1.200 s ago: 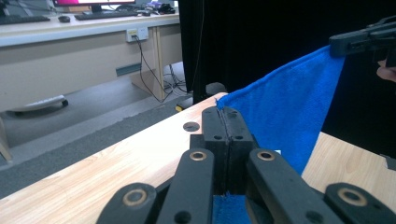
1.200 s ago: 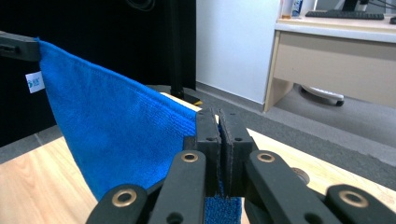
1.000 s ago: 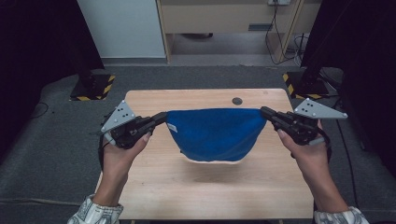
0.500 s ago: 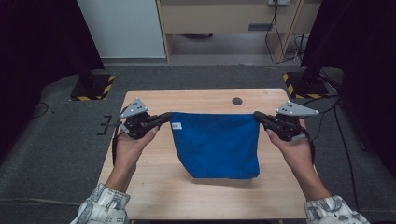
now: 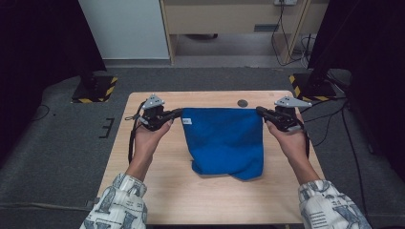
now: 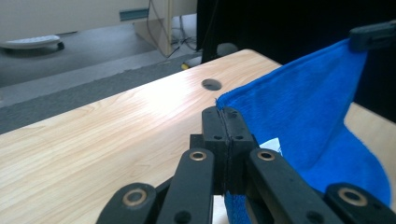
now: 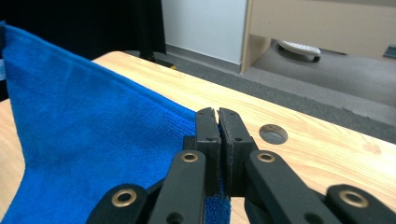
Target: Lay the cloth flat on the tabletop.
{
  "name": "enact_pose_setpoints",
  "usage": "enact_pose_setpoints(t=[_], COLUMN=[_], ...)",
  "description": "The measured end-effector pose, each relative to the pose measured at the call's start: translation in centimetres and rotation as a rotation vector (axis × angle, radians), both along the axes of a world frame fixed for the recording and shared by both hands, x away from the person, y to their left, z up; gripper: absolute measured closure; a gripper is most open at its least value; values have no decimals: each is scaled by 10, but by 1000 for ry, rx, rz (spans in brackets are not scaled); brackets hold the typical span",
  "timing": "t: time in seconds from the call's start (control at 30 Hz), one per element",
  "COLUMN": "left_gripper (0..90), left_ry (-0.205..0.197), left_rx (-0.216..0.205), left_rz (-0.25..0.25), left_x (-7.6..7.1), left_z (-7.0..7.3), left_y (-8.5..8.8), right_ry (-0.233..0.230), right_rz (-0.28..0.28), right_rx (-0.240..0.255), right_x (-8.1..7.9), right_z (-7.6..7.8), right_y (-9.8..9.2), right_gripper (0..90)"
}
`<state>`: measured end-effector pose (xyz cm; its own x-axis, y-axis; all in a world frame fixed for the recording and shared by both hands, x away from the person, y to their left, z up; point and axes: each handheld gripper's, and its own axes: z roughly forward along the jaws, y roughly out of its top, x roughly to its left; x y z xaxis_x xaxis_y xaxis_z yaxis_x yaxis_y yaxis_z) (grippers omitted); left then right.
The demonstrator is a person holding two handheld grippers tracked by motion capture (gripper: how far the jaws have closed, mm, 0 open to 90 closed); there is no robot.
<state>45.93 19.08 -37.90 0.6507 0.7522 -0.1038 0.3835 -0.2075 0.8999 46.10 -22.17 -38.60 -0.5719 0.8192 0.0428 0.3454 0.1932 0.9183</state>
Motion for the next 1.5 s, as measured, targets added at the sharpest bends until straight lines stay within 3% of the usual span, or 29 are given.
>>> enact_pose_setpoints(t=[0.37, 0.53, 0.67, 0.83, 1.07, 1.27, 1.4, 1.5], left_gripper=[896, 896, 895, 896, 896, 896, 896, 896], left_ry=[4, -2, -3, 21, 25, 27, 35, 52], left_rx=[14, 13, 50, 51, 57, 95, 83, 73], left_rz=[62, 73, 78, 90, 90, 129, 133, 125], left_x=[24, 31, 37, 48, 50, 53, 57, 64], left_z=[-8, -5, -2, -9, -12, -9, -11, -18], left_y=[-4, -7, -14, -16, -18, -6, -5, -14], right_ry=[24, 45, 56, 62, 78, 77, 83, 89], right_rz=[-26, -40, -50, -63, -81, -57, -56, -77], right_rx=[14, 2, -6, -7, 2, 6, -2, -16], right_x=[28, 39, 47, 53, 57, 62, 66, 69], right_z=[-11, -17, -19, -20, -23, -21, -23, -25], right_y=[4, 5, 5, 3, -3, 12, 15, 9], right_gripper=[876, 876, 876, 877, 876, 877, 876, 876])
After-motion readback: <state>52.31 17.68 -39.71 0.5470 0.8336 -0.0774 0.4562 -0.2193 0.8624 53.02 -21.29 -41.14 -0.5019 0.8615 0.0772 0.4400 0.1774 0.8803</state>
